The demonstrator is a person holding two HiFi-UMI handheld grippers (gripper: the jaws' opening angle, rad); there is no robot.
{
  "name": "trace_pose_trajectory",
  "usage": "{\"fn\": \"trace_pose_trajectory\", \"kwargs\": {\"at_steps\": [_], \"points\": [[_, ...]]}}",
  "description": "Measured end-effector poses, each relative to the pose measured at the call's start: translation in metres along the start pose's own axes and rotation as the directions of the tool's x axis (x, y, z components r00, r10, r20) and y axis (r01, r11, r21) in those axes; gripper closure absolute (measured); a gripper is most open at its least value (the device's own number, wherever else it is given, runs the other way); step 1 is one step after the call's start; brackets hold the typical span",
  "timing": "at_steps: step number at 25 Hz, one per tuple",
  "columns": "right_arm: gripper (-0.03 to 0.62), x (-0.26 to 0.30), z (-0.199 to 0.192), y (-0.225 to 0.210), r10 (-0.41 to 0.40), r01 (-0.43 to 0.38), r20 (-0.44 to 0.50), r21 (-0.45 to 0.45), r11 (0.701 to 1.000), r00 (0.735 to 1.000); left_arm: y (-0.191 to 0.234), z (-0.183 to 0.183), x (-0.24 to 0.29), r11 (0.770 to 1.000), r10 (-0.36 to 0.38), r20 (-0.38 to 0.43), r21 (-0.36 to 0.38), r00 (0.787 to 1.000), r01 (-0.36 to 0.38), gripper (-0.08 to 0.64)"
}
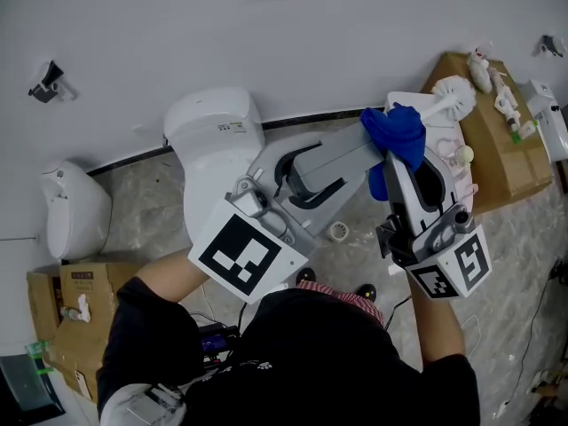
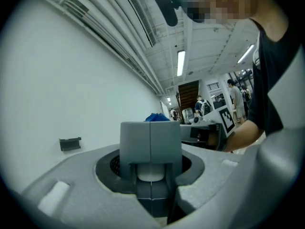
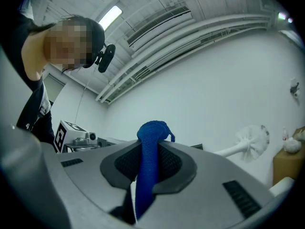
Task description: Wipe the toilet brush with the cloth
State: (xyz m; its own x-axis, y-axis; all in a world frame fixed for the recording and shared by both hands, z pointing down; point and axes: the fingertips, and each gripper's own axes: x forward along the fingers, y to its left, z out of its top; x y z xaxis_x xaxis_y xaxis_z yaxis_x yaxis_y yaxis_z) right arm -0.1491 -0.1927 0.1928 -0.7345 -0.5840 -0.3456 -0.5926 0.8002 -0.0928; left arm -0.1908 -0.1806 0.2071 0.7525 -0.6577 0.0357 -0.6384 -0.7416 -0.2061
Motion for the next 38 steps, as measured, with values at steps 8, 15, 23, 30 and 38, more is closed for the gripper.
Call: {"fn": "trace_pose_trajectory", "kwargs": {"at_steps": [8,15,23,30,38], "points": [[0.528,0.0,0.005,0.0,0.003,-0.003,0.001,0.001,1.0,1.0,0.0,0.002,-0.001,0.999,-0.008,-0.04,-0.051,0.999,0.006,0.4],[0.528,0.004,0.007,0.0,0.009,-0.008,0.02,-0.011,1.0,1.0,0.005,0.006,-0.002,1.0,0.006,-0.015,-0.024,1.0,-0.006,0.4],[0.528,0.005,0.006,0.002,0.022,-0.021,0.022,-0.019,1.0,1.0,0.004,0.008,-0.003,1.0,-0.001,0.005,-0.018,1.0,0.002,0.4],[0.528,0.008,0.009,0.008,0.003,-0.003,0.0,-0.067,0.998,1.0,0.004,0.012,-0.008,0.999,-0.003,0.03,-0.054,1.0,0.004,0.4],[0.528,0.005,0.015,0.005,-0.033,0.031,-0.018,-0.121,0.992,0.999,0.0,0.013,-0.004,0.984,0.012,0.066,-0.177,0.998,0.0,0.4]]}}
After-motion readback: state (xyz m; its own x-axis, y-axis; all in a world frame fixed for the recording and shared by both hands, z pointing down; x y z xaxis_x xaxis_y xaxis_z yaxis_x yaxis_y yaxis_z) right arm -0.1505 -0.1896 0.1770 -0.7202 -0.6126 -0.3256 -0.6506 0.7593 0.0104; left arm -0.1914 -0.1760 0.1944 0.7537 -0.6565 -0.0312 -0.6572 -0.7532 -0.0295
